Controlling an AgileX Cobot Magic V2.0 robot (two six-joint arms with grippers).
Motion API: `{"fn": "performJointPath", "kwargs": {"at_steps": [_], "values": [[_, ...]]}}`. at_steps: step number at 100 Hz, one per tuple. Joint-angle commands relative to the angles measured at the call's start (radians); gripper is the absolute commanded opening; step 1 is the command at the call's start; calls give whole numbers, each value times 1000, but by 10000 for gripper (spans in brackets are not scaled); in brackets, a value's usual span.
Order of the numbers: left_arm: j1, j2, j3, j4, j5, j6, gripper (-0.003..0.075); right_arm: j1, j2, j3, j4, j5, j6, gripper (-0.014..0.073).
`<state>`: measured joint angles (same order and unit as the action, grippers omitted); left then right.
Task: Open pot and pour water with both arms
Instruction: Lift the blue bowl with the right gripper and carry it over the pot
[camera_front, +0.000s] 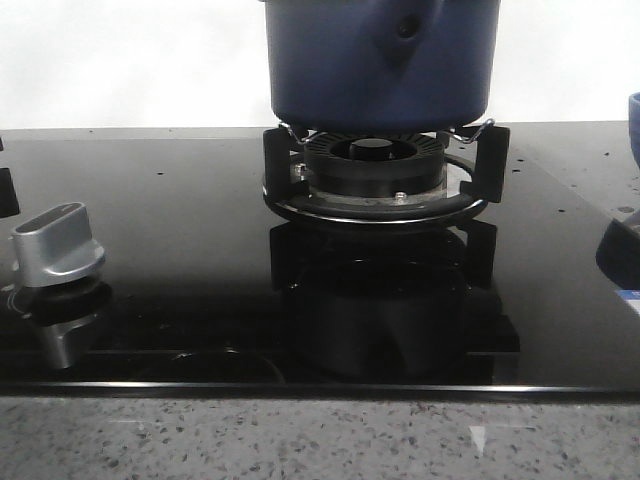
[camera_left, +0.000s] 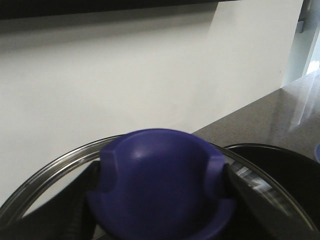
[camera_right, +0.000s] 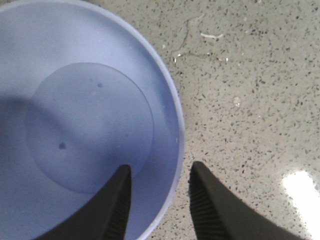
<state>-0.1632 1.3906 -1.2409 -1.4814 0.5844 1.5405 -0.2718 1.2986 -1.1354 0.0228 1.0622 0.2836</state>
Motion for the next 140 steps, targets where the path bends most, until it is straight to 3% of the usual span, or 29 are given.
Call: {"fn": "performJointPath", "kwargs": {"at_steps": [1,57,66,81,106,140], "values": [[2,-42,-34,-77,5,-6,316,-5,-23,-25,-5,-22,1,243],[2,-42,-34,-78,1,-6,316,-5,55,-6,45,-66,1,235],[2,-42,-34,-78,-3,-6,316,-5,55,-6,50,-87,1,164],[2,-42,-34,-78,-23,-6,316,-5,53,-6,52,-103,1,-77],[2,-42,-34,-78,-64,-6,316,-5,51,-48,59,-107,-7,-73],[2,-42,-34,-78,-78,-6,316,5,30,-315,208,-26,-114,-73]]}}
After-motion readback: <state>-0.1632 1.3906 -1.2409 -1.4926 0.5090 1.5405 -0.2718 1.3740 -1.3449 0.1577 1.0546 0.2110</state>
